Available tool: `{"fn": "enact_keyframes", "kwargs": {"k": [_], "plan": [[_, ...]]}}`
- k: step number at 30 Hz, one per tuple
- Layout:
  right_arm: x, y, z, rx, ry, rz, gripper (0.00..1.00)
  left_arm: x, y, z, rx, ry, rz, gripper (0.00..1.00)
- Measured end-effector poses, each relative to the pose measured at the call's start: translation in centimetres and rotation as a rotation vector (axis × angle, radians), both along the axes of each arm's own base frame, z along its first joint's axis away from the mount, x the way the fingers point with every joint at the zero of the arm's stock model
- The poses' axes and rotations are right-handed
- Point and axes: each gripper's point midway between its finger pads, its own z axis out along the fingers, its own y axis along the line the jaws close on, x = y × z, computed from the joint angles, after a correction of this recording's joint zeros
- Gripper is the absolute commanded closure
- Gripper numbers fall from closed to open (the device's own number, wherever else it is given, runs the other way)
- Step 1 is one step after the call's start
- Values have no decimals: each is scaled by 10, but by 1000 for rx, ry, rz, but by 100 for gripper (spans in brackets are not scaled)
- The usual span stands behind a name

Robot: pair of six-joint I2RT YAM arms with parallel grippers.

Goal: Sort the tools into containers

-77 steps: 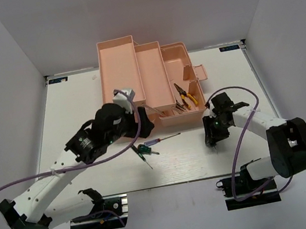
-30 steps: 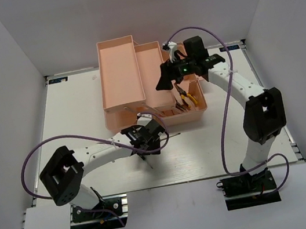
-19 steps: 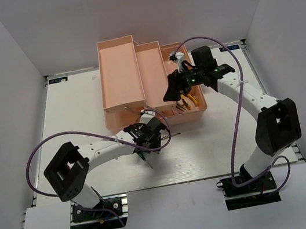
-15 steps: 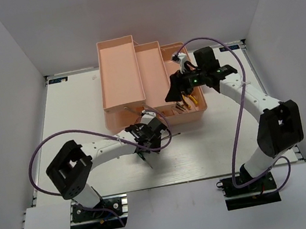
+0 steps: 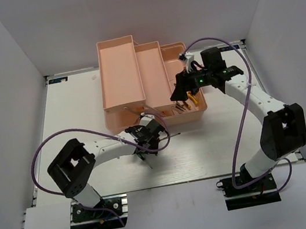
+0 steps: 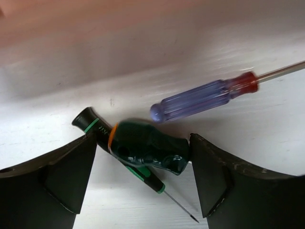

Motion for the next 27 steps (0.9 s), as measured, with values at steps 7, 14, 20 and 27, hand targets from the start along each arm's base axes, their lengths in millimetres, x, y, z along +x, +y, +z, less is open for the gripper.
{"fn": "enact_keyframes", "kwargs": {"k": [7,14,20,27], "plan": [[4,-6,1,3,5,-23,16,-2,4,-3,7,6,2,21],[2,-10,-2,5,17,-36,16,-1,6,-4,14,3,-1,39],[1,-15,-4,3,23,-48,16,-2,5,-3,8,-2,-3,50],[1,-17,-5,3,25,-53,16,-7,-1,5,-30,6,-18,53]]}}
